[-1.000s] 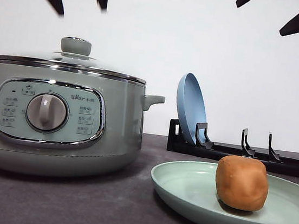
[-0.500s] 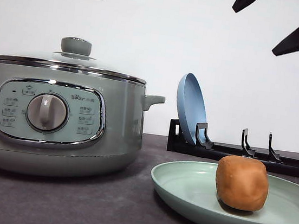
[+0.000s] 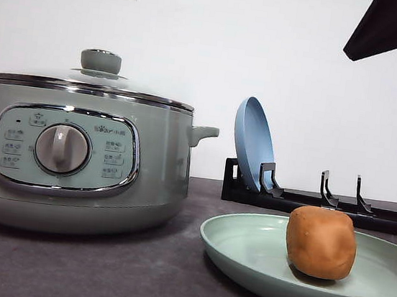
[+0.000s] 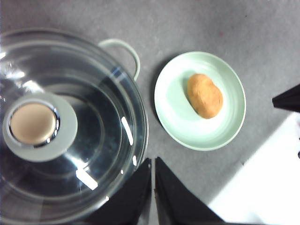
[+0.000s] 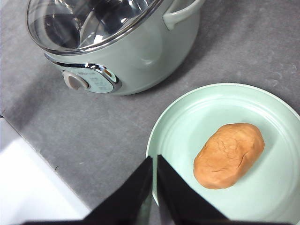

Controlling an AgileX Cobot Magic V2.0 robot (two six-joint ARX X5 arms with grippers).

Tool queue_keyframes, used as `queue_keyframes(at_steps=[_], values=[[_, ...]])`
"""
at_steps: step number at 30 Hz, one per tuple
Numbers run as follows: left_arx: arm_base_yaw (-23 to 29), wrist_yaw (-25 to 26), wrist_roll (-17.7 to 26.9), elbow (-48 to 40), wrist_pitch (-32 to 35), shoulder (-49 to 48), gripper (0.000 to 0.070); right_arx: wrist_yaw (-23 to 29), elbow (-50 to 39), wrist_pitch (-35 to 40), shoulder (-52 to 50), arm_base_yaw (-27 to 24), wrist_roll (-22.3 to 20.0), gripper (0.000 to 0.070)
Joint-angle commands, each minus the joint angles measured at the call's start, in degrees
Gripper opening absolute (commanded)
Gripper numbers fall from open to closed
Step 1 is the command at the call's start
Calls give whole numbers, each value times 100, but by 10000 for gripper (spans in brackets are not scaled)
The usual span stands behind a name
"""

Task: Transfer potato from steamer to green plate

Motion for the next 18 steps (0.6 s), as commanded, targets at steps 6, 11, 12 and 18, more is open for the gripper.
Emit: queue_keyframes(at_steps=[6,11,12,18], values=[[-48,14,26,133,32,33,2,2,92,33,17,33,-52,1],[-46,14,26,133,32,33,2,2,92,33,17,33,-52,1],[-46,14,26,133,32,33,2,2,92,33,17,33,-51,1],[-15,-91,159,133,49,-36,1,2,92,35,17,33,-52,1]])
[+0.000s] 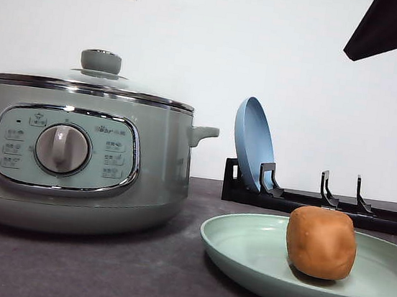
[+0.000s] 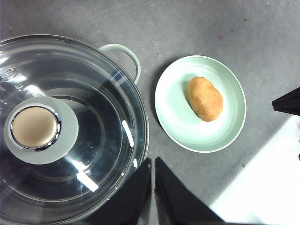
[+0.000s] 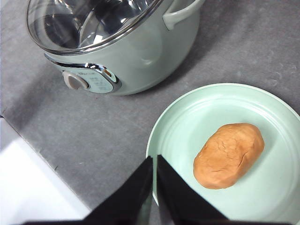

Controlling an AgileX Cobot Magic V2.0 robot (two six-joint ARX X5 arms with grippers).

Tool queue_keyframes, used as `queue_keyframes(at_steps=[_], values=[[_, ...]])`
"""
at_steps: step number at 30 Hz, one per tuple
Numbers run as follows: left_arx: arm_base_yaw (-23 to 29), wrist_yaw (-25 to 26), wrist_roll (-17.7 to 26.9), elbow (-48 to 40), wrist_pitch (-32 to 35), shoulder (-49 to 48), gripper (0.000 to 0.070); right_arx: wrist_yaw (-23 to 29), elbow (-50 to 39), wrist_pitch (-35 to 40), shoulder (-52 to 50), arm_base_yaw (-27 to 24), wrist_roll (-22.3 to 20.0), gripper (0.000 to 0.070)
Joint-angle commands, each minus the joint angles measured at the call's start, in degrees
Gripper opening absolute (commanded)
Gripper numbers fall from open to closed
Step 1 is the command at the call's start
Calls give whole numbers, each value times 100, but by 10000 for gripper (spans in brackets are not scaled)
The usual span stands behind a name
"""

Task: Transfer potato from steamer to green plate

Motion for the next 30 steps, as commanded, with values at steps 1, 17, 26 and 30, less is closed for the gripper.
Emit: queue_keyframes(at_steps=[1,17,26,30], values=[[-1,-103,193,131,94,-84,1,0,92,35,17,33,-52,1],[2014,-157,427,-2407,4778,-3150,1,1,92,39,17,33,-51,1],[3290,-1169,421,-5691,6703,-5562,2,1,92,39,17,33,-52,1],[3483,-1635,411,-7018,7165,-6485,2,0,92,39,17,33,-52,1]])
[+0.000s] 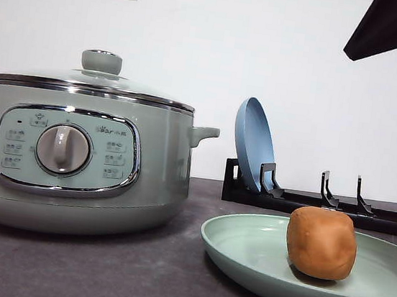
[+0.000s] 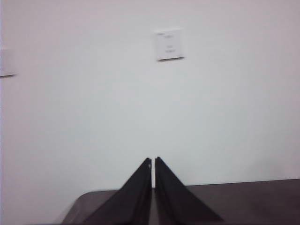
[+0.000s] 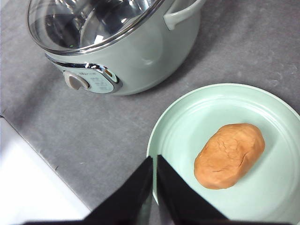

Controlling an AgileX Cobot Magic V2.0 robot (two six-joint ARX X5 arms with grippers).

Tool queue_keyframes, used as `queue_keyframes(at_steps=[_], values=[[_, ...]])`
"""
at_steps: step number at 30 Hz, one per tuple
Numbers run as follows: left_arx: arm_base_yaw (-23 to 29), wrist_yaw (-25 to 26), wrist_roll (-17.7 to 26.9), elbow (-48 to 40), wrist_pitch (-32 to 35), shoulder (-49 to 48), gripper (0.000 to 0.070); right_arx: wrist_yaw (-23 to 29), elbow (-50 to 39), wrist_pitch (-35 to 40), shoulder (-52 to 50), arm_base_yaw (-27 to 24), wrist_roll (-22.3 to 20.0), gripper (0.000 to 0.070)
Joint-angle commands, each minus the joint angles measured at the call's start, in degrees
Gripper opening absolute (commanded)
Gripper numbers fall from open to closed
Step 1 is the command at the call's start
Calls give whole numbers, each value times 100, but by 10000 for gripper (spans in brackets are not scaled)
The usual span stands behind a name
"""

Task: Transfer potato from steamer to green plate

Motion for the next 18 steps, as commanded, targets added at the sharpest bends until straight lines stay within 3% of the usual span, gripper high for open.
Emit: queue_keyframes(at_steps=[1,10,18], values=[[51,-132,66,-537,73,-236,2,0,92,39,17,33,-51,1],[109,-199,-268,-2507,250,-1437,2,-1,92,39,17,33,-52,1],[106,-200,-497,-3483,195,-2022,1,0,92,39,17,33,-52,1]])
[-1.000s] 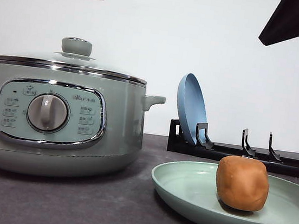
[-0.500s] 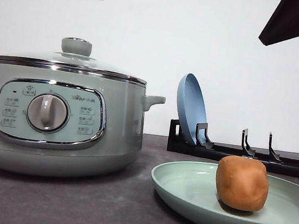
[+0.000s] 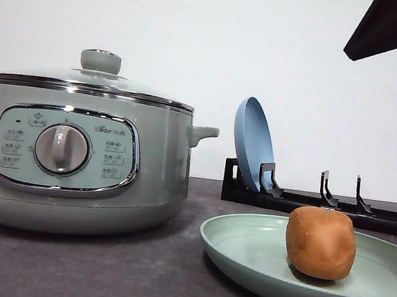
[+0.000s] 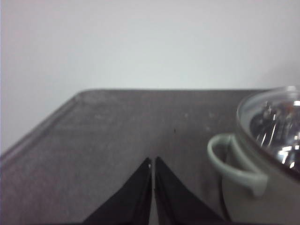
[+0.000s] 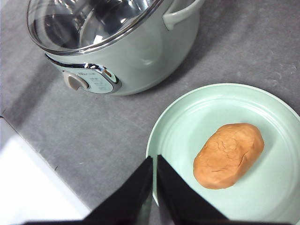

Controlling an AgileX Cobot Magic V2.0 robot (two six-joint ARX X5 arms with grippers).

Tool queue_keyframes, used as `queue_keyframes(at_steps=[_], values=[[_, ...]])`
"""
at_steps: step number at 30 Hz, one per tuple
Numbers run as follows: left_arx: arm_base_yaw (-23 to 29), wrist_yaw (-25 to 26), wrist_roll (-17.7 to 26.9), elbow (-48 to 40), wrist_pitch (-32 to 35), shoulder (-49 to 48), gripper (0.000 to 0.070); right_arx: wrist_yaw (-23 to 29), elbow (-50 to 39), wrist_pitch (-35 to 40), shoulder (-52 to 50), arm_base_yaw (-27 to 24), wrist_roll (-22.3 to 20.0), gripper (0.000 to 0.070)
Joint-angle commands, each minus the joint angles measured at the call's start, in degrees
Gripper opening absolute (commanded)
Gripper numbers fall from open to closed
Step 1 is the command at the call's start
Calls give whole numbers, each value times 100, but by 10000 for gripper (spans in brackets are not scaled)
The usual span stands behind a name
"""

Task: Transfer potato from steamer to green plate

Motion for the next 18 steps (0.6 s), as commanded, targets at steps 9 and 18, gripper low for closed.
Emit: queue_keyframes(at_steps=[9,18], values=[[11,-15,-99,-516,-29,-348,2,0,92,39,17,33,-50,1],[5,-15,-95,-678,-484,-389,2,0,92,39,17,33,-52,1]])
